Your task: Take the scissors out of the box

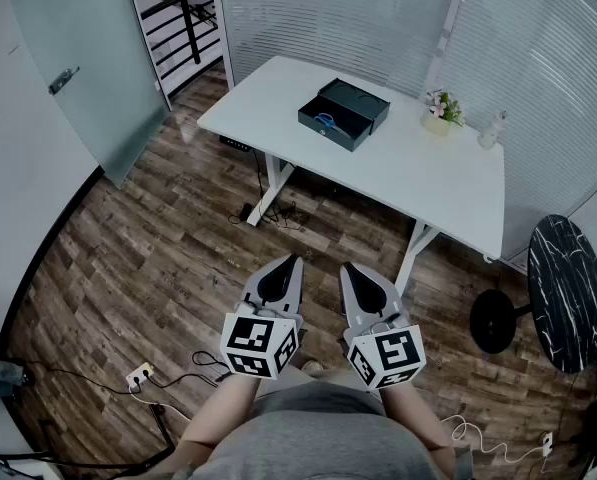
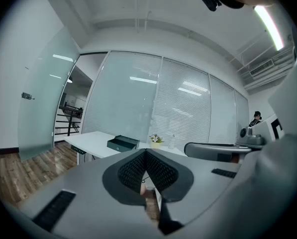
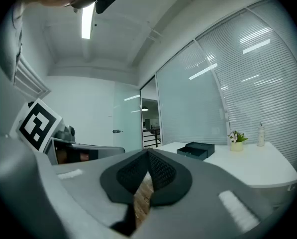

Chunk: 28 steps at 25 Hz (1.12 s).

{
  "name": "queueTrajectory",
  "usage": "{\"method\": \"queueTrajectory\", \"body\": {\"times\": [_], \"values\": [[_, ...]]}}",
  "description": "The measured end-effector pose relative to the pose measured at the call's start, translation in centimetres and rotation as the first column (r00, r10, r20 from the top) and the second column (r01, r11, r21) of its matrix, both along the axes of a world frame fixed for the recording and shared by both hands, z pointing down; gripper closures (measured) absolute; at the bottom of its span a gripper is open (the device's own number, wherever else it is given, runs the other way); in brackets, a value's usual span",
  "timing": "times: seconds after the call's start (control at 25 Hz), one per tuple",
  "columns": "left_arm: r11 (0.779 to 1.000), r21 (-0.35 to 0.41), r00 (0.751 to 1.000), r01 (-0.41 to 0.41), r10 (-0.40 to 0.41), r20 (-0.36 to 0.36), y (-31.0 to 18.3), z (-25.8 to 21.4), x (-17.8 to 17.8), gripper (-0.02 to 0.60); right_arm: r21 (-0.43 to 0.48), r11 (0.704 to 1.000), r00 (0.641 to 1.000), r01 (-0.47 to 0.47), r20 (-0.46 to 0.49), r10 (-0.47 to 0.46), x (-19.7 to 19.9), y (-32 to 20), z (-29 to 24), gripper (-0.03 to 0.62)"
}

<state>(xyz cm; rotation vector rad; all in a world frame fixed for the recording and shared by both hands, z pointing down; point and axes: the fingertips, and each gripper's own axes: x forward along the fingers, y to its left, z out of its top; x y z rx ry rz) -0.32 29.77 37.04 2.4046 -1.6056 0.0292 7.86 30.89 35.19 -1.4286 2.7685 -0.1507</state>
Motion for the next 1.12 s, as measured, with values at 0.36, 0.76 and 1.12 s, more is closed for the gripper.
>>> {"method": "queueTrajectory", "body": {"times": [0.36,0.76,1.12], "values": [[1.000,-0.008,1.000,0.002,-0.002,-0.009,-0.4,0.2,1.2,0.577,-0.006,1.000,1.000,0.007,0.021,-0.007,1.3,-0.8,0.2,0.586],[0.999,-0.043,1.000,0.029,-0.029,-0.003,-2.0,0.6,1.1,0.577,-0.028,0.998,0.997,0.058,0.061,-0.056,1.3,-2.4,0.5,0.585],[0.999,-0.049,1.000,0.023,-0.022,0.003,-6.4,1.2,1.0,0.577,-0.025,0.996,0.996,0.085,0.041,-0.084,1.0,-6.0,1.0,0.585]]}}
